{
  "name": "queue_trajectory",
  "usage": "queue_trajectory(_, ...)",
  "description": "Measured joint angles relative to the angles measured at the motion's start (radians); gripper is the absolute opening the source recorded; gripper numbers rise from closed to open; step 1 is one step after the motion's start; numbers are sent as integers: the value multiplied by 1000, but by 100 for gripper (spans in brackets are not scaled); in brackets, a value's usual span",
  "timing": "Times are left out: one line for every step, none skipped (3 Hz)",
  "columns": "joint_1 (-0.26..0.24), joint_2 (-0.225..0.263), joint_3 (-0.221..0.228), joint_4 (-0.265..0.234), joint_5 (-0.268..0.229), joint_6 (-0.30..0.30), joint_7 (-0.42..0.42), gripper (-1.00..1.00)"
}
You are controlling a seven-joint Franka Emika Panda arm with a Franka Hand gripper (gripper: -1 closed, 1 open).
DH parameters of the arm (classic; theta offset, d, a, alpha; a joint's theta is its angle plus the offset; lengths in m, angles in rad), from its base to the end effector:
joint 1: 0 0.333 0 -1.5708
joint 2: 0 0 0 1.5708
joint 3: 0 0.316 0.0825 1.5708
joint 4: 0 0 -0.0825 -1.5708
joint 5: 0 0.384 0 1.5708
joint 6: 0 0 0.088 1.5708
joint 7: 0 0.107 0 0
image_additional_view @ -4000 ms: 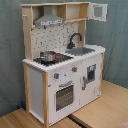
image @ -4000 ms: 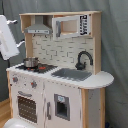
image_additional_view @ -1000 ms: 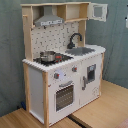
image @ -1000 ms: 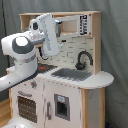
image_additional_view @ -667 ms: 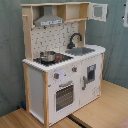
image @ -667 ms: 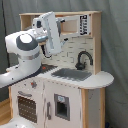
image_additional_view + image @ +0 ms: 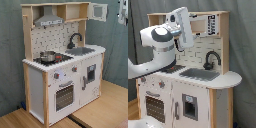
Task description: Play with the kitchen
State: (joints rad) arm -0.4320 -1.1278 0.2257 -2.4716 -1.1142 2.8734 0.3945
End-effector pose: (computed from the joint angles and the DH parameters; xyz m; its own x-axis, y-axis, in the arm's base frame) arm 0.2594 0.0540 0.7412 0.3290 0.7038 0.6296 -0.4251 -0.4850 0.7643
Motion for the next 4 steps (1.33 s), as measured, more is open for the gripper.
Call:
queue_trajectory(-24,45,19,39,0,18,9,100)
queue_trajectory(-28,54,23,46,0,21,11,-100)
queue_trajectory(-37,69,31,57,0,27,15,-100)
queue_trajectory(-72,113,105,71,0,55,60,-100)
